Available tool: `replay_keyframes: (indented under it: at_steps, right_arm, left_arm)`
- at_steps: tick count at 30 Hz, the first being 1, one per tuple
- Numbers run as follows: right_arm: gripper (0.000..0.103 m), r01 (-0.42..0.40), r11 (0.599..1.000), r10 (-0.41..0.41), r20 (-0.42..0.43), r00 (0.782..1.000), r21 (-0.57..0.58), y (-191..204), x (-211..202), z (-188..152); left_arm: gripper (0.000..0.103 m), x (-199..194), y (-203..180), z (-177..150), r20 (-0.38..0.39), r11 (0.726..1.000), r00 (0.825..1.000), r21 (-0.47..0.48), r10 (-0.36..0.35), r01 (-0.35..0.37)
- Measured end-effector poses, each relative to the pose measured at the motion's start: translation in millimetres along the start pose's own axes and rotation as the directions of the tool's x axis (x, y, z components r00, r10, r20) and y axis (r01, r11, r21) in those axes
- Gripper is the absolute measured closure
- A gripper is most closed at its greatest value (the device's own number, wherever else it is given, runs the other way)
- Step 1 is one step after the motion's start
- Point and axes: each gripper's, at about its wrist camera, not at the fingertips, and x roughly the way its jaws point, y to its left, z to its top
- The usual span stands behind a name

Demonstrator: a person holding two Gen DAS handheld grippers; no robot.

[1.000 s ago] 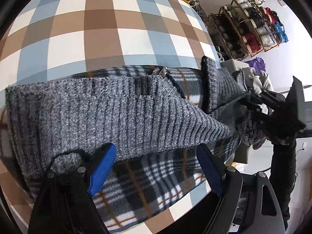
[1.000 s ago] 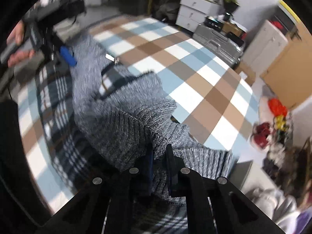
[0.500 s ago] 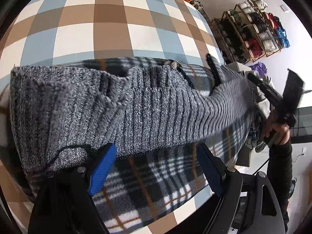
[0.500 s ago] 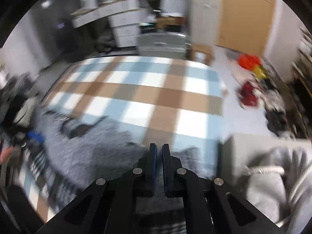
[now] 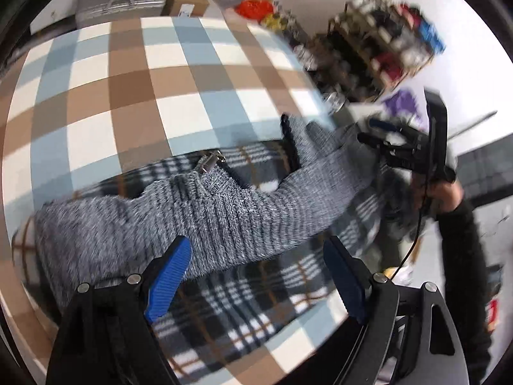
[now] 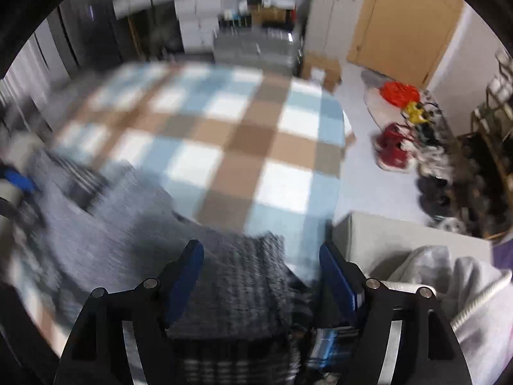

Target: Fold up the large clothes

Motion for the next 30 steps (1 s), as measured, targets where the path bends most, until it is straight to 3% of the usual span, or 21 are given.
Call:
replay_keyframes:
  at_steps: [1,2,4,5,6,8,10,13,15,16,18,19,21,24,25,26,27,29,30]
  right_arm:
    - [0.033,0.01,1.0,-0.01,-0.062,0.998,0.005,2,14,0]
    - [0.053,-0.003,1.0,0.005,-0.1,0.995,0.014,2,23,-1]
    - [0.083,-0.046,0.999,0.049,-0.129,0.99,0.025,5,32,-5]
    - [0.092,-0.036,0.999,0.038,-0.104,0.994,0.021,7,27,-6]
    - [0.094,-0.005,1.0,0.005,-0.072,0.997,0.009,9,19,-7]
    - [0.094,0.012,1.0,-0.012,-0.019,1.0,0.012,8,4,-10]
    - [0.094,-0.023,0.999,0.021,0.046,0.999,0.039,-3,-16,-13]
    - [0.095,-0.059,0.991,0.048,0.094,0.994,0.117,-29,-30,-19]
    - [0.095,-0.053,0.983,0.036,0.097,0.995,0.174,-41,-29,-19]
    - [0.095,-0.022,0.982,0.005,0.09,0.996,0.189,-43,-26,-18]
    - [0.096,0.058,0.979,-0.069,0.052,0.996,0.195,-43,-16,-17]
    - [0.096,0.121,0.972,-0.125,0.002,0.992,0.202,-42,-4,-17]
    - [0.096,0.172,0.973,-0.16,-0.087,0.983,0.153,-34,19,-19]
    - [0.093,0.238,0.967,-0.23,-0.09,0.969,0.088,-19,22,-15]
    - [0.084,0.237,0.967,-0.232,-0.065,0.971,0.092,-17,14,-14]
    - [0.067,0.231,0.968,-0.228,-0.043,0.973,0.1,-16,6,-13]
    - [0.057,0.231,0.966,-0.232,-0.006,0.973,0.115,-15,-8,-12]
    - [0.03,0.202,0.97,-0.216,0.099,0.971,0.134,-8,-39,-14]
    - [0.028,0.174,0.977,-0.192,0.156,0.969,0.123,0,-56,-16]
  left_arm:
    - [0.022,10,1,2,-0.03,1.0,0.999,0.005,0.022,-0.022]
    - [0.022,19,2,4,-0.051,0.999,0.998,0.008,0.04,-0.04]
    - [0.022,34,7,7,-0.065,0.997,0.995,-0.004,0.072,-0.072]
    - [0.031,39,11,8,-0.066,0.996,0.994,-0.016,0.087,-0.089]
    - [0.056,43,14,8,-0.058,0.994,0.993,-0.02,0.103,-0.104]
    - [0.082,45,21,9,-0.042,0.991,0.991,-0.029,0.129,-0.13]
    - [0.096,37,29,6,-0.011,0.993,0.995,-0.059,0.1,-0.1]
    - [0.099,29,35,4,0.027,0.99,0.993,-0.083,0.113,-0.11]
    - [0.102,26,37,3,0.045,0.982,0.985,-0.089,0.169,-0.165]
    - [0.102,24,38,1,0.062,0.977,0.978,-0.096,0.198,-0.192]
    - [0.102,18,42,0,0.094,0.976,0.977,-0.121,0.191,-0.179]
    - [0.102,16,44,0,0.107,0.973,0.973,-0.132,0.205,-0.19]
    - [0.102,9,47,-3,0.125,0.972,0.971,-0.143,0.202,-0.184]
    - [0.102,-5,46,-10,0.143,0.966,0.962,-0.15,0.233,-0.212]
    - [0.102,-10,45,-15,0.145,0.967,0.963,-0.145,0.229,-0.209]
    - [0.102,-17,42,-20,0.146,0.963,0.958,-0.146,0.246,-0.225]
    - [0.102,-21,37,-23,0.153,0.962,0.955,-0.142,0.253,-0.232]
    - [0.102,-26,30,-30,0.172,0.973,0.961,-0.114,0.219,-0.201]
    - [0.102,-25,25,-33,0.178,0.979,0.965,-0.095,0.195,-0.18]
